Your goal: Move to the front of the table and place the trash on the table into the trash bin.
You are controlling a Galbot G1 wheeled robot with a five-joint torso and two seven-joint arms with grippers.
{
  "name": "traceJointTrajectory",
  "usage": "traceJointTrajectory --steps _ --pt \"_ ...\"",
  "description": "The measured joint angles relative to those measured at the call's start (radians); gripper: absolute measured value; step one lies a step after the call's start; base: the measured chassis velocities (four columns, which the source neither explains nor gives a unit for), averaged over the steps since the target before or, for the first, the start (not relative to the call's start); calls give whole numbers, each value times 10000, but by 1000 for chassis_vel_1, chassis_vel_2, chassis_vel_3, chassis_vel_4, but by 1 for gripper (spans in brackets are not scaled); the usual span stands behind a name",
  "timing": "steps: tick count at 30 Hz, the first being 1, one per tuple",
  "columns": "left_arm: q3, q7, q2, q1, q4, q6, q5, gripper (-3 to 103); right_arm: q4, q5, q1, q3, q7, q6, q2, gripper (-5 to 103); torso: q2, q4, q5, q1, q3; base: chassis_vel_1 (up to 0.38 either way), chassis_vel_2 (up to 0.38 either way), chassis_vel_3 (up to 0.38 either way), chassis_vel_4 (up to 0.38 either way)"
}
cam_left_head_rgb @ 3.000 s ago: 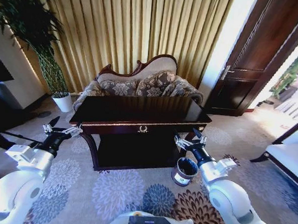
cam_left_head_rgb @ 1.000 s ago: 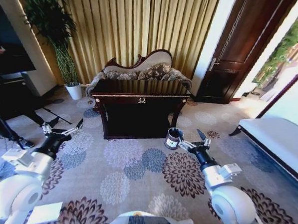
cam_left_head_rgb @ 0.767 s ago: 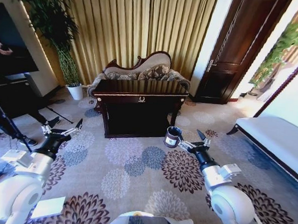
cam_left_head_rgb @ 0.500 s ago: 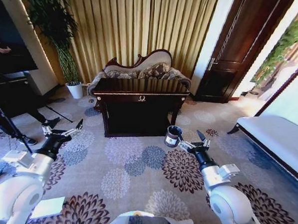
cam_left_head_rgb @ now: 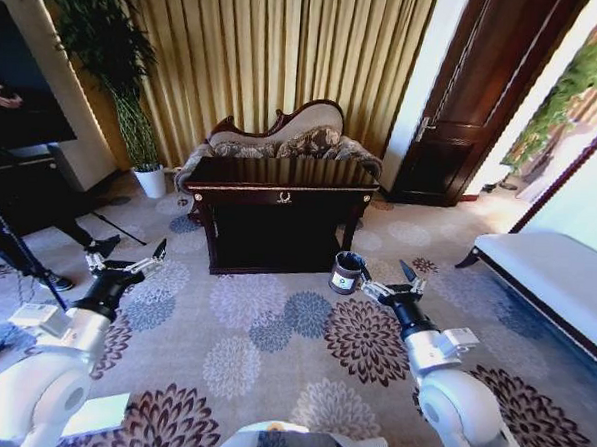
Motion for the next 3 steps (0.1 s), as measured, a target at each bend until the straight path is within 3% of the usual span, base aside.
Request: traceJointTrajectory --steps 3 --pt "1 -1 0 0 5 0 1 100 0 -1 3 4 3 0 -3 100 0 0 0 0 0 0 0 0 0"
